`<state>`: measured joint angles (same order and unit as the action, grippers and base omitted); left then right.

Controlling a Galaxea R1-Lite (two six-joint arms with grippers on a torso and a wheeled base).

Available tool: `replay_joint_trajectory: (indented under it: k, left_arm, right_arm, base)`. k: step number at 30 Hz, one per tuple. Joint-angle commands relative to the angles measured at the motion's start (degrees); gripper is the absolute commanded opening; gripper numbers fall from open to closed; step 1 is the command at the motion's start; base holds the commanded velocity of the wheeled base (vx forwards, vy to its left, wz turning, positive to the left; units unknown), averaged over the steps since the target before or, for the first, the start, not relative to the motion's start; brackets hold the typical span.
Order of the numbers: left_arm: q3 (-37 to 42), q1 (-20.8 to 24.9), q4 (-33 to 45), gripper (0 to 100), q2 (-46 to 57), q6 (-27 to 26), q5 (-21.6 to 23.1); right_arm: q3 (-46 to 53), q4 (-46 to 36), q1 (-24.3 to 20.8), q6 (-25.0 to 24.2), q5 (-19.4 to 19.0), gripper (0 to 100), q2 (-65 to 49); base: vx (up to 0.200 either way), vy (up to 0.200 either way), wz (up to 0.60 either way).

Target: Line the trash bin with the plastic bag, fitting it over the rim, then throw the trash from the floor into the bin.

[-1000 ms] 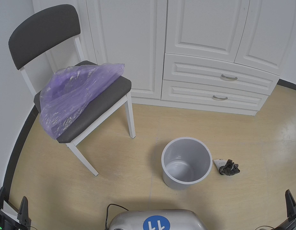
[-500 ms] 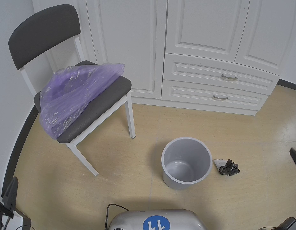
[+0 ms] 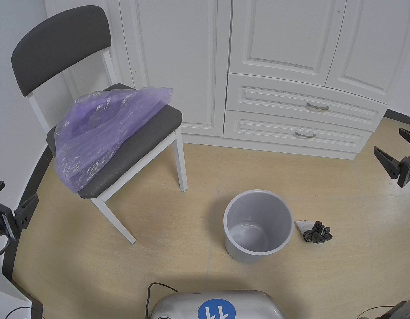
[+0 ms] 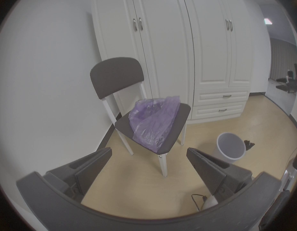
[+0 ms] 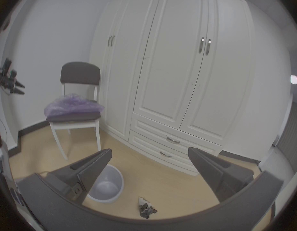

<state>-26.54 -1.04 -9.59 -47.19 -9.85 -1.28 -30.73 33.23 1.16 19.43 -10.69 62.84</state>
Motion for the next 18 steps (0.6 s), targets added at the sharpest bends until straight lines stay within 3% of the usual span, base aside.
replay_joint_trajectory:
  k: [1, 2, 4, 6, 8, 9, 10, 12, 14, 18]
  left_arm:
    - [-3.0, -0.4, -0.2, 100, -9.8, -1.8, -1.0]
    - [-3.2, -0.4, -0.2, 100, -11.3, -1.9, -1.1]
    - [-3.7, -0.4, -0.2, 100, -12.9, -2.0, -1.1]
    - [-4.6, -0.3, -0.2, 100, -14.5, -2.2, -1.1]
    - [-5.3, 0.2, -0.2, 100, -16.0, -3.4, -1.4]
    - [-5.4, 0.2, -0.2, 100, -16.3, -3.8, -1.6]
    - [-5.7, 0.2, -0.2, 100, -18.1, -6.1, -3.7]
    - [-6.1, 0.9, -0.3, 100, -20.1, -9.0, -6.9]
    - [-6.8, 3.0, -1.0, 100, -22.3, -11.2, -9.8]
    - [-8.8, 6.4, -4.5, 100, -27.3, -11.9, -15.2]
  right_arm:
    - [-2.0, 2.0, 0.4, -3.0, -2.2, 100, 6.7]
    - [-1.4, 3.0, -2.9, -9.5, -2.1, 100, 6.3]
    - [-0.3, 5.3, -8.2, -17.8, -0.6, 100, 5.2]
    - [0.8, 7.4, -12.9, -24.8, 3.7, 100, 5.1]
    - [0.9, 8.4, -16.5, -26.6, 8.9, 100, 6.9]
    - [0.8, 8.4, -17.0, -26.8, 9.6, 100, 7.3]
    - [0.9, 8.9, -19.3, -28.0, 14.0, 100, 9.9]
    - [1.9, 10.4, -20.2, -32.1, 17.5, 100, 12.3]
    - [2.1, 11.2, -20.2, -35.6, 17.5, 100, 13.9]
    - [2.2, 11.1, -19.4, -35.8, 14.4, 100, 16.6]
  base:
    - [0.0, 0.0, 0.0]
    - [0.0, 0.0, 0.0]
    - [0.0, 0.0, 0.0]
    - [0.0, 0.0, 0.0]
    - [0.0, 0.0, 0.0]
    - [0.0, 0.0, 0.0]
    - [0.0, 0.0, 0.0]
    - [0.0, 0.0, 0.0]
    - [0.0, 0.0, 0.0]
    - [0.0, 0.0, 0.0]
